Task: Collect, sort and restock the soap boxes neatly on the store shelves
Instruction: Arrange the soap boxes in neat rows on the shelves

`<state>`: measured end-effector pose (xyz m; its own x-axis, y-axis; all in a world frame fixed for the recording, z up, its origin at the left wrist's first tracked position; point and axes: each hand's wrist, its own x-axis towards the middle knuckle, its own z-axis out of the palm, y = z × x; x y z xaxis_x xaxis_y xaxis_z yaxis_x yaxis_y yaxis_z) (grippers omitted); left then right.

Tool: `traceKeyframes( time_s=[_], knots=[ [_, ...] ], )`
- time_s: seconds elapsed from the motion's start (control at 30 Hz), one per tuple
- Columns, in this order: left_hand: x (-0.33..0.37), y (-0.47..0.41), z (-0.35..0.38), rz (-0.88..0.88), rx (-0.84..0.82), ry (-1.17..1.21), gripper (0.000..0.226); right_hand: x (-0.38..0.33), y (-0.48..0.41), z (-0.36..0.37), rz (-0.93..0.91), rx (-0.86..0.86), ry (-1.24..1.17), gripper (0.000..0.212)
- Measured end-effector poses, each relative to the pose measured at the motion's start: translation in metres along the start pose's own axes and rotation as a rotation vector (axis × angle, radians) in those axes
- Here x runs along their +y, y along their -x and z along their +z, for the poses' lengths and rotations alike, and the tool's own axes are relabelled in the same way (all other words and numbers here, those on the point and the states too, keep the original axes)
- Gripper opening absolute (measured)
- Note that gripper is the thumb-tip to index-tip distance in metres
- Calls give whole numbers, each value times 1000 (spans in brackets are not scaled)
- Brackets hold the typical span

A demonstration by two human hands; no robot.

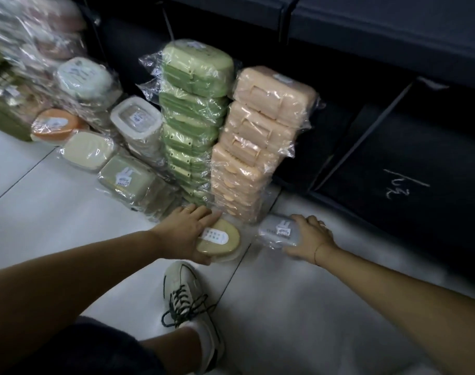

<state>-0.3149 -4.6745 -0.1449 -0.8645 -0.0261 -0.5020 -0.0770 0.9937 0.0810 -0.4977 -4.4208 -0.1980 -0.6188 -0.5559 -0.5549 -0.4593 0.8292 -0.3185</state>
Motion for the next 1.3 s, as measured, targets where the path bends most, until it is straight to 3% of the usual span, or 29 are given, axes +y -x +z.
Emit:
traceKeyframes(
  time_s=[0.13, 0.3, 0.53, 0.63, 0.73, 0.93, 1.03, 1.13, 1.3],
  knots=[
    [51, 15, -50, 171, 245, 55, 112, 19, 68, -83, -163, -5, -27, 81],
    [135, 3, -143, 376, 502, 174, 112, 78, 180, -209, -237, 206, -59, 82],
    [267, -43, -291, 594, 801, 219, 106, 204, 332, -331, -103, 840, -430, 101],
    [313, -74, -329, 609, 815, 173, 103, 260, 352, -362, -25, 1152, -571, 115],
    [353, -111, -351, 608, 780, 143, 99, 323, 353, -394, 57, 1331, -686, 117],
    [393, -163, -357, 602, 652, 301, 90, 409, 315, -445, 143, 1301, -799, 81],
    [397, -176, -354, 590, 607, 395, 92, 435, 298, -458, 124, 1233, -830, 90],
    [391, -182, -351, 596, 620, 368, 89, 449, 287, -466, 180, 1168, -711, 73],
    [376, -182, -351, 572, 624, 391, 79, 446, 275, -461, 275, 1238, -606, 65]
  ],
)
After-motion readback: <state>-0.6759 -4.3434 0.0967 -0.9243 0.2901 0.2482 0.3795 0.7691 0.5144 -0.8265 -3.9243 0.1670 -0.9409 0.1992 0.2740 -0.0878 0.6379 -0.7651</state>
